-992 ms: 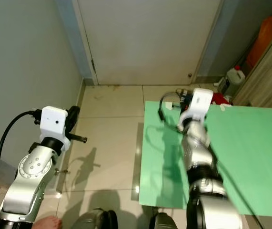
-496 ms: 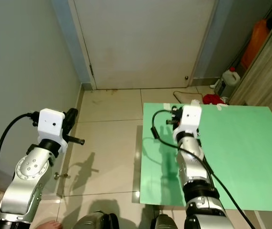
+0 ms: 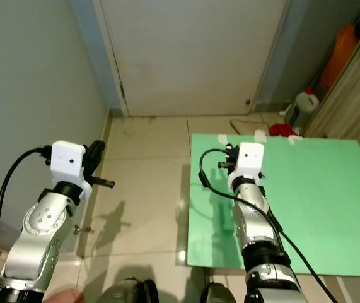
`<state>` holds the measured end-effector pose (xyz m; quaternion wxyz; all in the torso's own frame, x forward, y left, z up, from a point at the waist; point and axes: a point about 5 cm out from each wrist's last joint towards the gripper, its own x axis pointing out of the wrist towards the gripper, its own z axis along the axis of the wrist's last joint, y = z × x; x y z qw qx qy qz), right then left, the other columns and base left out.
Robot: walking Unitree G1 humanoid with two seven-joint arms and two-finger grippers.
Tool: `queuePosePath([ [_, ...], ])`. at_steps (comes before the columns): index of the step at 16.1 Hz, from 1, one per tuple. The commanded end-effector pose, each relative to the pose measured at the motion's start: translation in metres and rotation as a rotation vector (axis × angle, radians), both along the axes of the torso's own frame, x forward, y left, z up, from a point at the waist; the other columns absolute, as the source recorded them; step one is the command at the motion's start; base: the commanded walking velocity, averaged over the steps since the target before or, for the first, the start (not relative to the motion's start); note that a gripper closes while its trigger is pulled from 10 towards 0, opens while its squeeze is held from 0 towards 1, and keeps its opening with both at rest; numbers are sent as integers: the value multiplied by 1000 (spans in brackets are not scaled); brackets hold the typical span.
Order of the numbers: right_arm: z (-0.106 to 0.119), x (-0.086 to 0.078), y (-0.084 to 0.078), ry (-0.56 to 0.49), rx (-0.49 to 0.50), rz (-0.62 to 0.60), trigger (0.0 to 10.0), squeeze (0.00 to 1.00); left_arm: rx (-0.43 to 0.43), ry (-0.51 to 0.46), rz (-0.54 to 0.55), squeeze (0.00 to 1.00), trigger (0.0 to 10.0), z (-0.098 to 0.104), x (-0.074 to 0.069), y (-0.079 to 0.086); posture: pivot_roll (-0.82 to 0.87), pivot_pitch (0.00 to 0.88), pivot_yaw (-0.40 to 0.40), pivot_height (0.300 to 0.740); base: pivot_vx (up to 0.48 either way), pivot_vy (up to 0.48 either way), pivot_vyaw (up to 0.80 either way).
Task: Hang keys on a hook
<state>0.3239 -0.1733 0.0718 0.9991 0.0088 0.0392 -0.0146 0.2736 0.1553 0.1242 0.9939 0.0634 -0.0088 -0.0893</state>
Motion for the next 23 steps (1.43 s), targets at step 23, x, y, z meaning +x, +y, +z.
queuePosePath([
  [23,-15,-15,-17,63,1,-38,10000,0,12,-12,-82,0,10000,1,-1,2,-80,34,93,740,0,262,-426],
])
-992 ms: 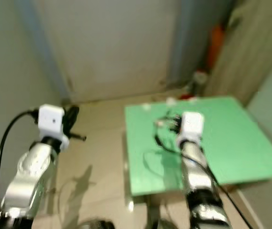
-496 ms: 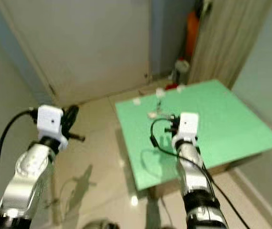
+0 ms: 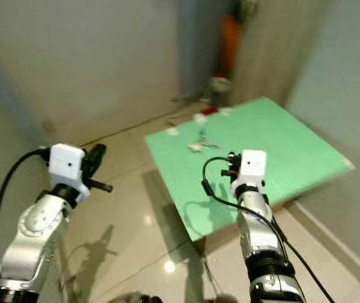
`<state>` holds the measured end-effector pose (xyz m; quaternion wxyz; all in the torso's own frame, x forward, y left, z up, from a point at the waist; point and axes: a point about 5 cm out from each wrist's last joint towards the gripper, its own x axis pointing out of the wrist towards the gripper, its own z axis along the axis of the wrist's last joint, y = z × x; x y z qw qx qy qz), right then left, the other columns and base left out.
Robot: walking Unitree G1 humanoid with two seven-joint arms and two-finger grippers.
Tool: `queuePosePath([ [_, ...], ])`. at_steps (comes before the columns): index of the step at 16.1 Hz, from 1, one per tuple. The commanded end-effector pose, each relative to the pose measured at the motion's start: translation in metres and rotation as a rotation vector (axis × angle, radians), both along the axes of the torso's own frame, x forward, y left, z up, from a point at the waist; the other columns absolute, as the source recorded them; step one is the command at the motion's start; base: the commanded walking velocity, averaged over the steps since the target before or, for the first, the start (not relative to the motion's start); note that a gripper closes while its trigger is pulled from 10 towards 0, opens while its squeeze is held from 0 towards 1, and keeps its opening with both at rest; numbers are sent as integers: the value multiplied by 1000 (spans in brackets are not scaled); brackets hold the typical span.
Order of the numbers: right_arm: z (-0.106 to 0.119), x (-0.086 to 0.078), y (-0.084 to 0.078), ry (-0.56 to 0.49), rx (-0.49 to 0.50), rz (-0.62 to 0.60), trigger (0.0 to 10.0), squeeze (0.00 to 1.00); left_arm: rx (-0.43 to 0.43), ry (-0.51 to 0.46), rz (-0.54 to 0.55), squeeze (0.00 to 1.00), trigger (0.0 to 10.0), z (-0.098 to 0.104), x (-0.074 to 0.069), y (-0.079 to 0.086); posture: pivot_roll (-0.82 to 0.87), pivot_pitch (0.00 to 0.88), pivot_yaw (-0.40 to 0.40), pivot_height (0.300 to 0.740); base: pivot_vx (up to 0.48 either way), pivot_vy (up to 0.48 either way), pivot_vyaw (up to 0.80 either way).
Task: Hang keys on a hook
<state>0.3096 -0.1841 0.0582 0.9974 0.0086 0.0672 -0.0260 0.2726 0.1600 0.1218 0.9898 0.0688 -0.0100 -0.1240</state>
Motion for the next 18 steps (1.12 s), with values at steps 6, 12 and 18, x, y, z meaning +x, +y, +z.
queuePosePath([
  [6,-4,-2,-19,27,-55,-47,10000,0,43,-34,217,0,10000,21,3,54,-53,43,76,740,0,201,-252],
  [12,3,14,-9,33,-58,17,10000,0,-3,-72,323,1000,10000,32,-14,65,-1,47,27,740,0,0,0],
  [18,2,16,-10,37,-63,21,10000,0,-6,-78,285,1000,10000,37,-9,59,-10,44,28,740,0,0,0],
])
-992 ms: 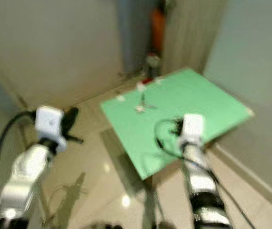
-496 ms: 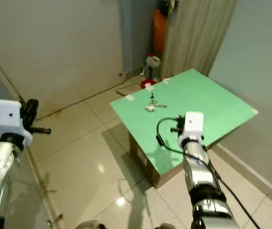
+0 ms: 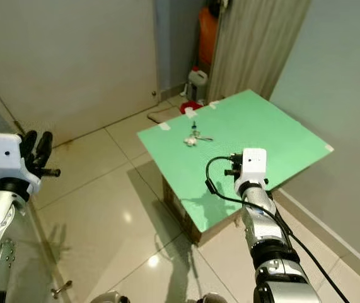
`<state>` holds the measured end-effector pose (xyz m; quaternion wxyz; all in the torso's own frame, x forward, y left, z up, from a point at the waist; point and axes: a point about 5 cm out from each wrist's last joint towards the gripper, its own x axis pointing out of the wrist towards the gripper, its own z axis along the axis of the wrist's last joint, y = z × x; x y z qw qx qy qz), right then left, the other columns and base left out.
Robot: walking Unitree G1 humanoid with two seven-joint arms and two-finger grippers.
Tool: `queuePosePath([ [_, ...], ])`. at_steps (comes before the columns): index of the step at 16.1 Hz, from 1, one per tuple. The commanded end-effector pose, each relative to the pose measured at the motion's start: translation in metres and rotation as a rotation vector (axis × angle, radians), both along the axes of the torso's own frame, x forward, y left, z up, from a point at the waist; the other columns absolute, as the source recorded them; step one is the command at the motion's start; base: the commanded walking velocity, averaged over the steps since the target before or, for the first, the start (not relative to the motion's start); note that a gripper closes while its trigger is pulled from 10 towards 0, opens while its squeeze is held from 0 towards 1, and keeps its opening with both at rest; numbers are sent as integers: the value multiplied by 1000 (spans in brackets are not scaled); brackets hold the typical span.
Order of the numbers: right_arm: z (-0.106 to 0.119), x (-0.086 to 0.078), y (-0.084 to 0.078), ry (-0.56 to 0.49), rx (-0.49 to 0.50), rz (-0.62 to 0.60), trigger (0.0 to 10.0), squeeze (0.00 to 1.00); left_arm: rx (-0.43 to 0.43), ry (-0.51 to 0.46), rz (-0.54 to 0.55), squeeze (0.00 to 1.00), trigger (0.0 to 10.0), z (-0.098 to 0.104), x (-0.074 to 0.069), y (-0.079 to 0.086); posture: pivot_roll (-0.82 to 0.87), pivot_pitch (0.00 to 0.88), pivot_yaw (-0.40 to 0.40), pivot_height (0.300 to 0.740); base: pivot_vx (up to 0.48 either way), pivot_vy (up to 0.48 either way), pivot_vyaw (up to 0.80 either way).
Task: Hang keys on a hook
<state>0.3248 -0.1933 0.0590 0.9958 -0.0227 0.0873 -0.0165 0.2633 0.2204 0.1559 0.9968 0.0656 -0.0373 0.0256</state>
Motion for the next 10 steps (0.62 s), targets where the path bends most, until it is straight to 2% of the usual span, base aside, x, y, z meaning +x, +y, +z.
queuePosePath([
  [1,1,1,-1,-6,0,-7,10000,0,18,7,-15,1000,10000,2,2,-3,-13,40,32,740,0,0,0],
  [4,-4,-5,-2,-10,4,-18,10000,0,18,60,-36,1000,10000,-11,3,-4,-32,31,51,740,0,0,0],
  [7,-10,-11,-3,-1,6,-32,10000,0,28,82,-74,1000,10000,-15,8,-6,-52,18,70,740,0,0,0],
  [8,-11,-12,-2,-1,7,-31,10000,0,34,88,-109,878,10000,-14,10,-9,-57,14,74,740,398,270,0],
  [9,-12,-13,-1,-1,9,-31,10000,0,56,110,-112,235,10000,-16,12,-10,-61,10,79,740,394,274,0],
  [10,-13,-13,0,-2,9,-31,10000,0,60,95,-130,0,10000,-14,14,-13,-63,8,81,740,394,274,0],
])
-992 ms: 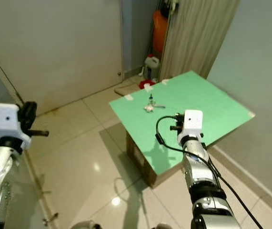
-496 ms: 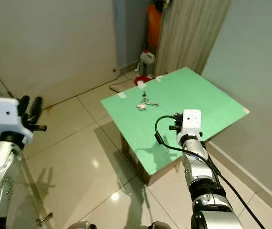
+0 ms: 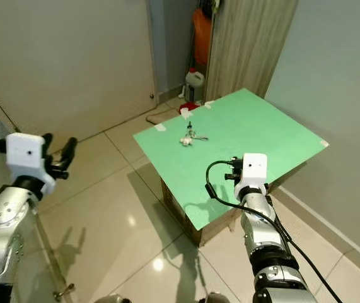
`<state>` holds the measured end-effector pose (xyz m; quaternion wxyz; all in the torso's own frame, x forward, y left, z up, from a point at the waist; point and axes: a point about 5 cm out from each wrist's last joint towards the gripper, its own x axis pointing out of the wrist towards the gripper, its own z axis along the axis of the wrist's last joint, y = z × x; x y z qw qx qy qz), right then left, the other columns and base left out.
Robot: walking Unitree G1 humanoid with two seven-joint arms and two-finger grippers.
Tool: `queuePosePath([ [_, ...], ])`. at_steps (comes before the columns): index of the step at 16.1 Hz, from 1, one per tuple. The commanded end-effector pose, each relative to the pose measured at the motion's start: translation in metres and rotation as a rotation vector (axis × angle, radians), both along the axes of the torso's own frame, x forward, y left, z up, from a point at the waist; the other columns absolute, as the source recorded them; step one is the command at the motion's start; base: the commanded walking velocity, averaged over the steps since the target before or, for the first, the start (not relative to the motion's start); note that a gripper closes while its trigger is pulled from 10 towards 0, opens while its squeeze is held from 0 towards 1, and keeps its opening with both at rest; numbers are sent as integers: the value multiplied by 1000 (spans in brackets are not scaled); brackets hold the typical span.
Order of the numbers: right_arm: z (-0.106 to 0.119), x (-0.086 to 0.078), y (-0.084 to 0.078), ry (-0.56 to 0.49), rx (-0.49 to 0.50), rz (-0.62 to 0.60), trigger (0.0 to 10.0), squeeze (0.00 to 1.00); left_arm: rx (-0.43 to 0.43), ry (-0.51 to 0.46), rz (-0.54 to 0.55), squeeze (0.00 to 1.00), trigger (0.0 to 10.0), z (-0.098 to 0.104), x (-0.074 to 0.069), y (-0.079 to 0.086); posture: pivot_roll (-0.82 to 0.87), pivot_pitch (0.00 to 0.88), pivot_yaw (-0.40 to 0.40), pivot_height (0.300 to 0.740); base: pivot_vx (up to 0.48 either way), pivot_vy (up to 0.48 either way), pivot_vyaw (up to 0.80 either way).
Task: Hang keys on a hook
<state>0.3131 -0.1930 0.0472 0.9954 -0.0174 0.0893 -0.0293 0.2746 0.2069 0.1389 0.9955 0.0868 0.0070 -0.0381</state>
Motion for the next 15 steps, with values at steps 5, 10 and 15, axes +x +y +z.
queuePosePath([
  [5,-2,-4,-1,-14,6,-12,10000,0,32,-18,-11,0,10000,7,7,4,-72,3,96,740,419,106,0],
  [10,0,-2,5,-25,7,15,10000,0,42,-50,42,0,10000,17,8,21,-56,6,90,740,447,0,0],
  [15,2,4,10,-22,8,39,10000,0,24,-91,88,0,10000,30,2,37,-16,25,72,740,450,0,0],
])
